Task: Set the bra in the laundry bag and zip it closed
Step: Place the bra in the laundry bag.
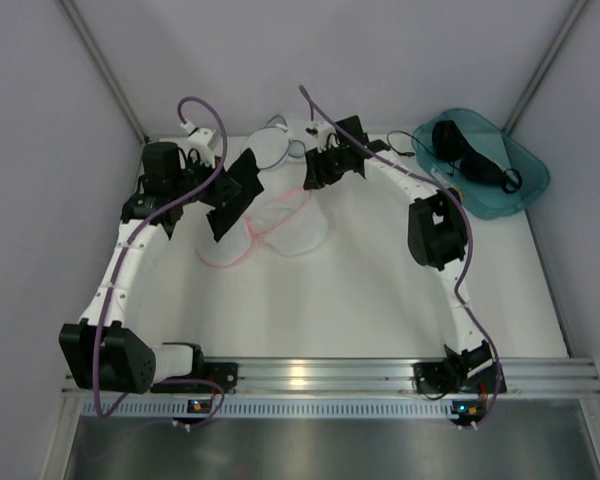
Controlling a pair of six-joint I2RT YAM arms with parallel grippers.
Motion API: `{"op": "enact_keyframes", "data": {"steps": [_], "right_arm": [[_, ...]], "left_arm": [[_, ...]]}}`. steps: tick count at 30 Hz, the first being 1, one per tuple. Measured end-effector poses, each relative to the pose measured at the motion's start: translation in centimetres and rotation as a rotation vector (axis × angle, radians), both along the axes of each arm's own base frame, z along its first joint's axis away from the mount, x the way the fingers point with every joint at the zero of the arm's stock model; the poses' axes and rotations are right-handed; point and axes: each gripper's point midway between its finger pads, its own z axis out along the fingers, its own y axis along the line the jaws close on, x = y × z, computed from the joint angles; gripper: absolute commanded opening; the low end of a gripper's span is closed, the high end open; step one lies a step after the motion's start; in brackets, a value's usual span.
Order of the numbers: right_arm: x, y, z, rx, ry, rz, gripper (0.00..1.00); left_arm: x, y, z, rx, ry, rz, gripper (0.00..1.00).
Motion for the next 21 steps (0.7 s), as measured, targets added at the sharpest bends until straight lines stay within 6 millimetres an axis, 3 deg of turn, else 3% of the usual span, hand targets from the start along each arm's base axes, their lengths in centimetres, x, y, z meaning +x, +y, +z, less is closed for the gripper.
{"op": "enact_keyframes", "data": {"steps": [2,8,14,21], "right_arm": [[-0.2,0.1,-0.5,-0.007,0.009,0.005,0.28],[-1.2,0.3,-0.6,0.001,0.028,0.033,0.0],[-4.8,-0.7,-0.1,0.002,0.082,0.07,0.0],[-8.5,-1.0,3.9,0.048,0.061,0.117,0.0]], "left_arm": [[-0.1,-0.2,0.0,-0.024,-0.001,-0.021,0.0],[-0.5,-1.2,-1.8,-0.077,-0.016,-0.137,0.0],[0.9,-2.4,-2.0,-0.119,-0.081,-0.225,0.0],[3.1,-4.0,-1.4,-0.243,-0.135,-0.267,0.0]]}}
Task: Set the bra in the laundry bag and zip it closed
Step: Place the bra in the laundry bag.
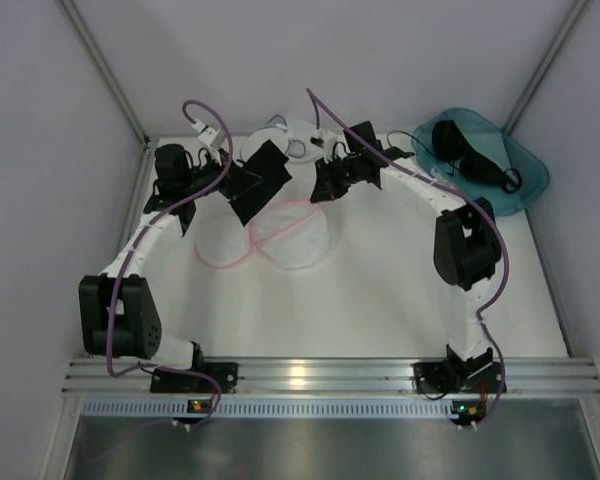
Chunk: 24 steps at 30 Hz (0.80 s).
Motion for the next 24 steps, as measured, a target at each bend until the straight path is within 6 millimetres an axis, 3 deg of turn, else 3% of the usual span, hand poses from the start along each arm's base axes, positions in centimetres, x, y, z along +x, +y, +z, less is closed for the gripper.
{"op": "enact_keyframes", "data": {"steps": [8,15,18,24], "right_arm": [[-1.8,0.0,0.6,0.032,0.059,-0.008,0.0],[-2.1,0.4,0.8,0.067,0.128,-0.038,0.0],[-1.9,0.5,0.4,0.091,0.184,-0.064,0.0],[-1.0,-0.2,-0.4,0.112,0.25,-0.118,0.0]], "left_arm": [[2.3,-2.3,-2.8,-0.156,0.105,-0.024,0.0],[-0.1,-5.6,-5.0,-0.233,0.172,-0.13,0.0],[-1.4,-5.9,-5.8,-0.262,0.183,-0.158,0.0],[-4.9,-5.8,-9.3,-0.299,0.299,-0.191,0.0]]}}
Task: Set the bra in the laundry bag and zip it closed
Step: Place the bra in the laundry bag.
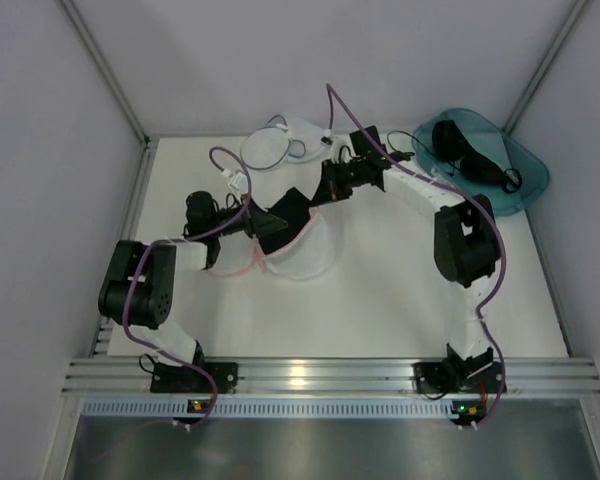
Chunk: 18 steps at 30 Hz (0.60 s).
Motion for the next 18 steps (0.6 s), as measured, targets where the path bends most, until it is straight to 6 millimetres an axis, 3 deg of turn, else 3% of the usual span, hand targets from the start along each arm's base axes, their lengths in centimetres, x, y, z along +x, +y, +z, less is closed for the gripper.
{"op": "enact_keyframes", "data": {"steps": [3,9,15,18], "right_arm": [[0.1,-0.2,0.0,0.004,0.01,-0.01,0.0],[-0.2,0.0,0.2,0.015,0.001,0.017,0.0],[-2.7,0.6,-0.6,0.005,-0.011,0.103,0.0],[-4.2,1.5,0.0,0.006,-0.033,0.146,0.0]], "left_arm": [[-1.7,0.1,-2.2,0.003,0.093,-0.019,0.0],[-2.7,0.1,-5.2,0.037,0.26,-0.051,0.0],[-1.9,0.3,-6.2,0.206,0.299,-0.017,0.0],[-2.4,0.4,-5.7,0.353,0.237,0.032,0.0]]}}
